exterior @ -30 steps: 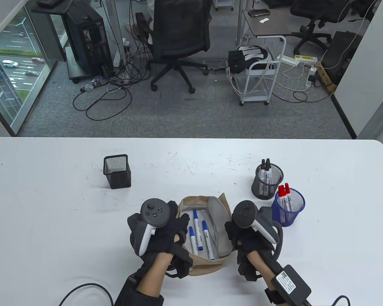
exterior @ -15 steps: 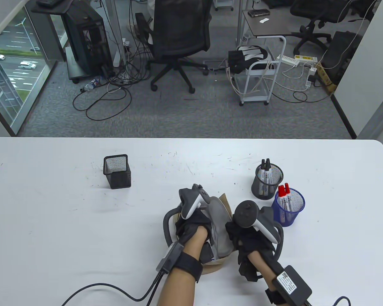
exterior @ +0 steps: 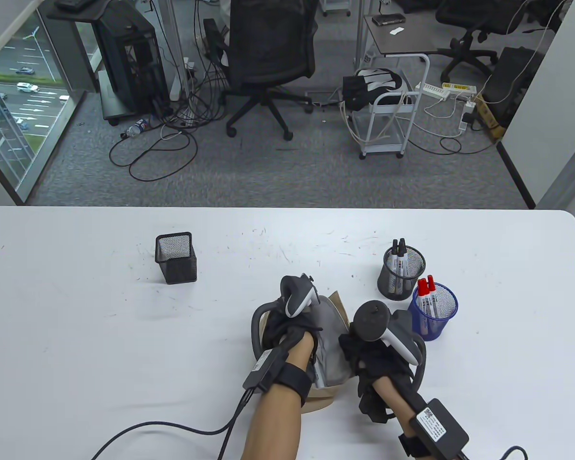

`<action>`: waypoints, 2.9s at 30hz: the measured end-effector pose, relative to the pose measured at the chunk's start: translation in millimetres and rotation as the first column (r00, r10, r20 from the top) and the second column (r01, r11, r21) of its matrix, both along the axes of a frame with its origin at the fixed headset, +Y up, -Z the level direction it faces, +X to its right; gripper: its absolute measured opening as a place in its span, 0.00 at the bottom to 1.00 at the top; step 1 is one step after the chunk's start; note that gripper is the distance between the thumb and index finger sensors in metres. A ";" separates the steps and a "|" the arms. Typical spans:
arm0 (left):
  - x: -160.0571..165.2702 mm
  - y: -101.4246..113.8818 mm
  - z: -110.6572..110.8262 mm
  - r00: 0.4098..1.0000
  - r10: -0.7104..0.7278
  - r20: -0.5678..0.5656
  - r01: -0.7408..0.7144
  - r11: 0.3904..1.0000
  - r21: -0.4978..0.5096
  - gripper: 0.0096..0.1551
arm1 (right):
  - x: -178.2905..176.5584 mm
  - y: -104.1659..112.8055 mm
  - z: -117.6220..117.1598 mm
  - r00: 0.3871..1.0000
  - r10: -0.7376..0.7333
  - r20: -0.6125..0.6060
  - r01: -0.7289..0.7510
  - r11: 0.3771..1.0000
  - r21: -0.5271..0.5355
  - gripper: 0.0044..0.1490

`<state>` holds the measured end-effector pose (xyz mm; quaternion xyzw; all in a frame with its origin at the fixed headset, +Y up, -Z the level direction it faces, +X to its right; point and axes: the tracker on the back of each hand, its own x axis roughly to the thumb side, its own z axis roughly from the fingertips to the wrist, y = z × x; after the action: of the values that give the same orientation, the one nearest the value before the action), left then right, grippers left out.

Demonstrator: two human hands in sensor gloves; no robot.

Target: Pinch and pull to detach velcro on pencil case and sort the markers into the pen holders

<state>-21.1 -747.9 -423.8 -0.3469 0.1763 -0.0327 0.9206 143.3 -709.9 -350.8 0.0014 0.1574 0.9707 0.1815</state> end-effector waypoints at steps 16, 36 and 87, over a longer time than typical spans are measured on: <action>-139.6 189.3 -10.5 0.941 0.339 -0.019 -0.209 0.622 0.754 0.29 | -0.7 0.3 0.9 1.000 0.012 0.006 -0.012 1.000 0.009 0.32; -213.9 158.3 -37.3 0.960 0.269 -0.073 -0.101 0.580 0.808 0.32 | -7.6 1.9 6.9 0.999 0.051 -0.007 -0.050 0.998 0.046 0.32; -103.1 136.5 3.3 0.864 0.499 0.064 -0.434 0.674 0.597 0.38 | -2.3 -1.9 6.6 1.000 0.017 0.000 -0.017 0.999 0.031 0.32</action>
<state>-124.2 -611.3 -420.4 -0.0761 0.1311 0.2786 0.9484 141.1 -711.8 -344.3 0.0029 0.1426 0.9746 0.1729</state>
